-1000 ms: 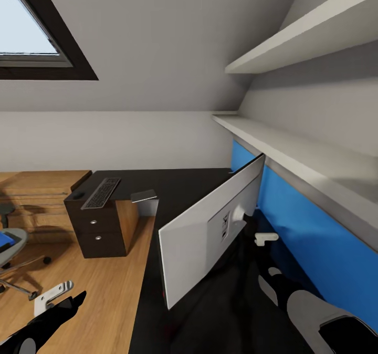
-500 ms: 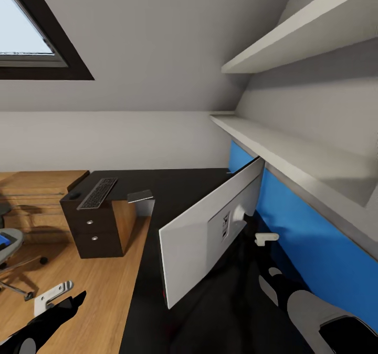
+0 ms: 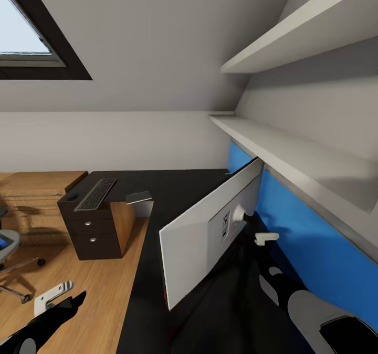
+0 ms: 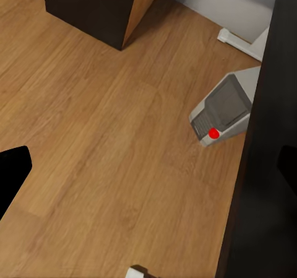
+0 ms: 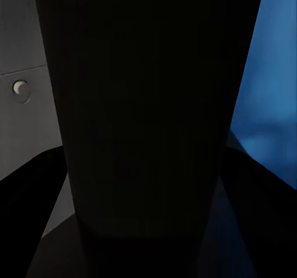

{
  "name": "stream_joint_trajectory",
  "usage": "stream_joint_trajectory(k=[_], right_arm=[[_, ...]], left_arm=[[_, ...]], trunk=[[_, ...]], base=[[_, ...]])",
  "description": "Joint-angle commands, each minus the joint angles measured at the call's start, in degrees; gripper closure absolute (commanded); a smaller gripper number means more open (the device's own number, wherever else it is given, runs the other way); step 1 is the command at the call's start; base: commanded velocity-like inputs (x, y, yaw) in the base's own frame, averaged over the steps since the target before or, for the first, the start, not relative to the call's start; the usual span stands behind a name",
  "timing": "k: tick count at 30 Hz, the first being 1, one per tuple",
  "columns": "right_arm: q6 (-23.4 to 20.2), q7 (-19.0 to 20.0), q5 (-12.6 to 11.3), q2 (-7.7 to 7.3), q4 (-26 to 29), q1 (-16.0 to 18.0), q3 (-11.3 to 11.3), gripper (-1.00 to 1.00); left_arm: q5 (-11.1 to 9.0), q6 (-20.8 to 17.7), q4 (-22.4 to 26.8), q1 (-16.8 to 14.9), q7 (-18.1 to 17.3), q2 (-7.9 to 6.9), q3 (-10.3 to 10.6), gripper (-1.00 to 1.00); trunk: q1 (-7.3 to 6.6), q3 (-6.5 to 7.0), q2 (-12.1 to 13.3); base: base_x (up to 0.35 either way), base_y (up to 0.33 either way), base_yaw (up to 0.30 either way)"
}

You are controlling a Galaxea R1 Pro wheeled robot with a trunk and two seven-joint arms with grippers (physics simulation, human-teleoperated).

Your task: In the bedroom, organize the workspace by keeping the computer under the desk, ensuring the monitor is on the desk, placing the keyboard on the desk next to the monitor, placing the mouse on the desk next to the keyboard, moving the folder from the swivel chair onto the desk next to the mouse, stacking the notebook on top of the folder with the pen on top of the notebook, and positioning the swivel chair next to the desk.

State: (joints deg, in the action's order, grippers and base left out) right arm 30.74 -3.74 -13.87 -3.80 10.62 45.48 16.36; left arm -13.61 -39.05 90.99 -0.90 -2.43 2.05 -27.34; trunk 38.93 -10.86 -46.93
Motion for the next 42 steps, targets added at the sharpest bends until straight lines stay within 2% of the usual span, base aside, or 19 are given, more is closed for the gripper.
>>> stream_joint_trajectory(k=[1,13,35,36,42], right_arm=[[0.29,-0.57,-1.42,-0.06,-0.07,0.04,1.57,1.0],[0.29,-0.57,-1.42,-0.06,-0.06,0.04,1.57,1.0],[0.35,-0.49,-1.42,-0.06,-0.07,0.04,1.59,1.0],[0.34,-0.49,-1.42,-0.06,-0.07,0.04,1.6,-1.0],[0.29,-0.48,-1.42,-0.05,-0.07,0.04,1.62,-1.0]], left_arm=[[-0.1,-0.34,0.07,-0.06,-0.25,0.06,-0.17,-1.0],[-0.1,-0.34,0.07,-0.04,-0.22,0.06,-0.17,-1.0],[-0.1,-0.32,0.04,-0.05,-0.21,0.08,-0.17,-1.0],[-0.1,-0.32,0.05,-0.06,-0.21,0.07,-0.17,-1.0],[-0.1,-0.32,0.06,-0.06,-0.27,0.06,-0.17,-1.0]], trunk=[[0.03,-0.09,-0.05],[0.03,-0.09,-0.05],[0.03,-0.09,-0.05],[0.03,-0.09,-0.05],[0.03,-0.09,-0.05]], base=[[0.087,0.0,0.0],[0.128,0.0,0.0],[0.006,-0.023,0.0],[0.0,0.0,0.0],[0.0,0.0,0.0]])
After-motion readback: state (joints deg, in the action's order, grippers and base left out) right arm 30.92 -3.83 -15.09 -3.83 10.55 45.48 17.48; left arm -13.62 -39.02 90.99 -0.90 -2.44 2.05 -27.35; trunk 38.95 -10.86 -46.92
